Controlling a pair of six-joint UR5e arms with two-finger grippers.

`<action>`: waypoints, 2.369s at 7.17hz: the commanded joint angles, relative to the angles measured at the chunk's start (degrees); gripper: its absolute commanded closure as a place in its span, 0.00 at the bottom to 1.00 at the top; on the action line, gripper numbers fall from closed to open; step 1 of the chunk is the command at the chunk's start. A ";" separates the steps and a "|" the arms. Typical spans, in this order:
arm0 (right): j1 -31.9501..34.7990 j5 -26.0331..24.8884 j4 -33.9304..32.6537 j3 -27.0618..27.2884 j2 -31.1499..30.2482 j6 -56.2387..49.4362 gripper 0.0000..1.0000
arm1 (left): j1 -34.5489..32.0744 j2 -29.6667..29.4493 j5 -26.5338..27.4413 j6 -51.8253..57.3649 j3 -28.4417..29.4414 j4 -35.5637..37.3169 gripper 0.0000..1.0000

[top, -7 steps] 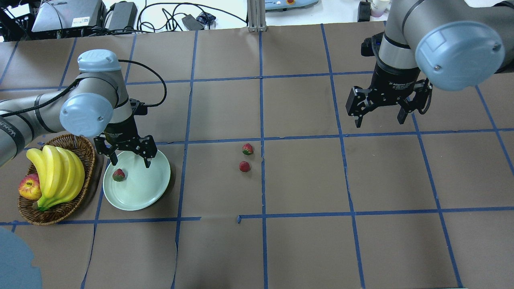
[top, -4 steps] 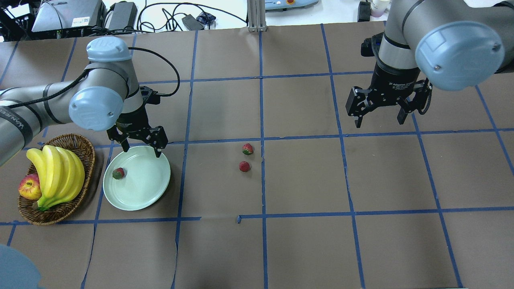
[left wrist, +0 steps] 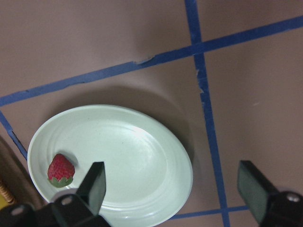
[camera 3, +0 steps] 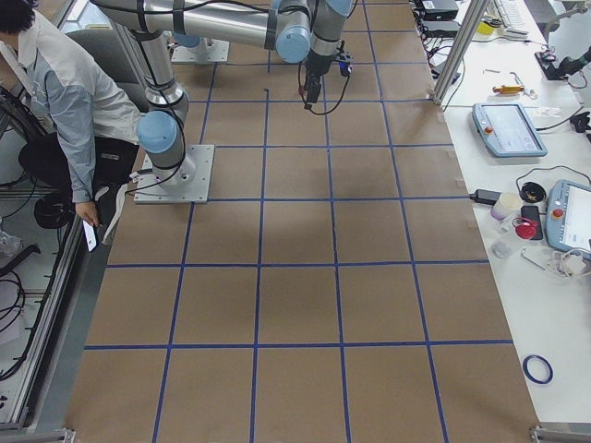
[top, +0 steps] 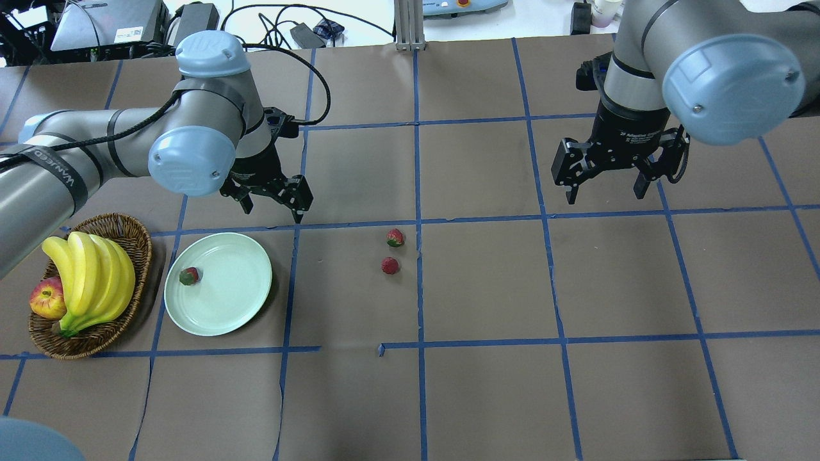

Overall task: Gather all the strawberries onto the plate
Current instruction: 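Raise the open left gripper up from the plate, then move the left gripper over the two remaining strawberries, then lower the left gripper and grasp the strawberry farther from the robot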

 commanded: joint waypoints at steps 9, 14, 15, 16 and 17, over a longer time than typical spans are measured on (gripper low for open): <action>0.00 -0.14 0.18 0.03 0.02 0.10 0.00 | -10.65 -10.69 -13.86 -19.31 0.07 12.95 0.11; 0.00 -0.14 0.10 0.56 0.10 -0.61 0.00 | -11.36 -11.76 -13.60 -20.99 0.16 12.95 0.84; 0.00 -0.14 0.10 0.56 0.10 -0.70 0.00 | -11.36 -11.67 -13.42 -21.07 0.16 12.95 1.00; 0.00 -0.14 0.10 0.56 0.10 -0.70 0.00 | -11.36 -11.67 -13.51 -20.64 0.25 12.95 1.00; -0.09 -0.14 0.10 0.56 0.10 -0.70 0.00 | -11.36 -11.06 -13.16 -20.55 0.86 12.86 1.00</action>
